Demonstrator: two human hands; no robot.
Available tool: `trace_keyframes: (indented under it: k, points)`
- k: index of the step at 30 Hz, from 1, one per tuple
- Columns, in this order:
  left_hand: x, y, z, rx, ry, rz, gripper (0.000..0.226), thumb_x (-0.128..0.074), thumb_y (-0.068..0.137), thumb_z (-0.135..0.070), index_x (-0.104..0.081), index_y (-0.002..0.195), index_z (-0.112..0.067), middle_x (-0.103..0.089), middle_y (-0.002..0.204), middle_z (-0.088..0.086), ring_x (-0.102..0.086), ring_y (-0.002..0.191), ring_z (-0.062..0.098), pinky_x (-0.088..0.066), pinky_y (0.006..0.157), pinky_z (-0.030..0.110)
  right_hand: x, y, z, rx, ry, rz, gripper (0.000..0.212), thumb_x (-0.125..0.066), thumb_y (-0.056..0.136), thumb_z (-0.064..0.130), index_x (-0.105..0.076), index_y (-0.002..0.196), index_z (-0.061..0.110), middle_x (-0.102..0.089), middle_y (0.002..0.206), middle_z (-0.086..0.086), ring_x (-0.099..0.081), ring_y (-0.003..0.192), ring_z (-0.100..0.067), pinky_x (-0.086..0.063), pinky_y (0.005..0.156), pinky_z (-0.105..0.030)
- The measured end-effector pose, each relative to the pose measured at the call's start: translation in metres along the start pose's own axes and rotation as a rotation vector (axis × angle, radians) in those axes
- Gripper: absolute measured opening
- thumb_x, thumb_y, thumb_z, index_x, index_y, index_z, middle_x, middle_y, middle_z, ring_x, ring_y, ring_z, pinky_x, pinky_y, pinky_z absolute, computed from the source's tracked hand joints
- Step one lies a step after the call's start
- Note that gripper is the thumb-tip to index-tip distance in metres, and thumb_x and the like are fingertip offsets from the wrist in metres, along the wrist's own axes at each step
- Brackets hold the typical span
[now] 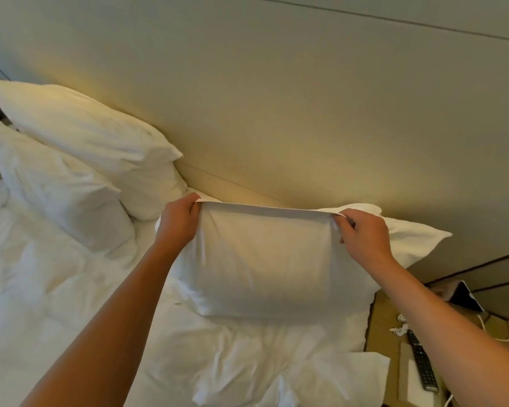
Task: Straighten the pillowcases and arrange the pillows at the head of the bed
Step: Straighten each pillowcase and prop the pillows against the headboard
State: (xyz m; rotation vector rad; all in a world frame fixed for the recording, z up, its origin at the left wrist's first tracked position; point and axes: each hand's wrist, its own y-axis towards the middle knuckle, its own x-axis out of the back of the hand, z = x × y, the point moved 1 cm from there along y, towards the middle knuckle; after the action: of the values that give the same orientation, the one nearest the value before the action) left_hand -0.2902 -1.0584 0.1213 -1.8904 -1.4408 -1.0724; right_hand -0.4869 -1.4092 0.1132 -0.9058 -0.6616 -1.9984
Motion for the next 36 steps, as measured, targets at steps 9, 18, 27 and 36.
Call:
trace_keyframes:
  k: [9, 18, 27, 36]
  points:
    - [0.069, 0.036, -0.019, -0.207, 0.128, -0.162, 0.03, -0.039, 0.105, -0.029, -0.063, 0.09, -0.018, -0.066, 0.079, 0.004, -0.061, 0.073, 0.027, -0.054, 0.067, 0.042, 0.024, -0.007, 0.064, -0.01, 0.043, -0.252, 0.047, -0.059, 0.103, 0.033, -0.051, 0.062, 0.011, -0.059, 0.058, -0.007, -0.056, 0.06, -0.033, -0.046, 0.056, -0.043]
    - [0.025, 0.022, 0.04, -0.097, 0.124, 0.069, 0.034, -0.044, 0.106, -0.022, -0.071, 0.125, -0.014, -0.072, 0.122, 0.015, -0.064, 0.112, 0.035, -0.051, 0.098, 0.043, -0.036, -0.044, 0.048, -0.146, 0.087, -0.013, 0.037, -0.06, 0.103, 0.035, -0.071, 0.074, 0.016, -0.073, 0.069, 0.0, -0.067, 0.069, -0.022, -0.056, 0.069, -0.039]
    - [0.032, 0.049, 0.038, -0.04, 0.012, -0.027, 0.028, -0.043, 0.103, -0.017, -0.067, 0.091, -0.011, -0.07, 0.089, 0.011, -0.065, 0.089, 0.034, -0.052, 0.08, 0.04, -0.045, -0.023, 0.073, -0.178, 0.219, -0.087, 0.037, -0.058, 0.101, 0.033, -0.067, 0.071, 0.012, -0.072, 0.07, -0.005, -0.067, 0.074, -0.031, -0.053, 0.071, -0.043]
    - [0.041, 0.128, 0.0, -0.04, -0.017, -0.131, 0.031, -0.042, 0.104, -0.018, -0.069, 0.101, -0.003, -0.07, 0.1, 0.018, -0.063, 0.095, 0.037, -0.044, 0.079, 0.036, -0.022, 0.05, 0.099, -0.18, 0.245, -0.154, 0.038, -0.059, 0.099, 0.032, -0.071, 0.077, 0.003, -0.074, 0.077, -0.019, -0.071, 0.08, -0.039, -0.056, 0.073, -0.045]
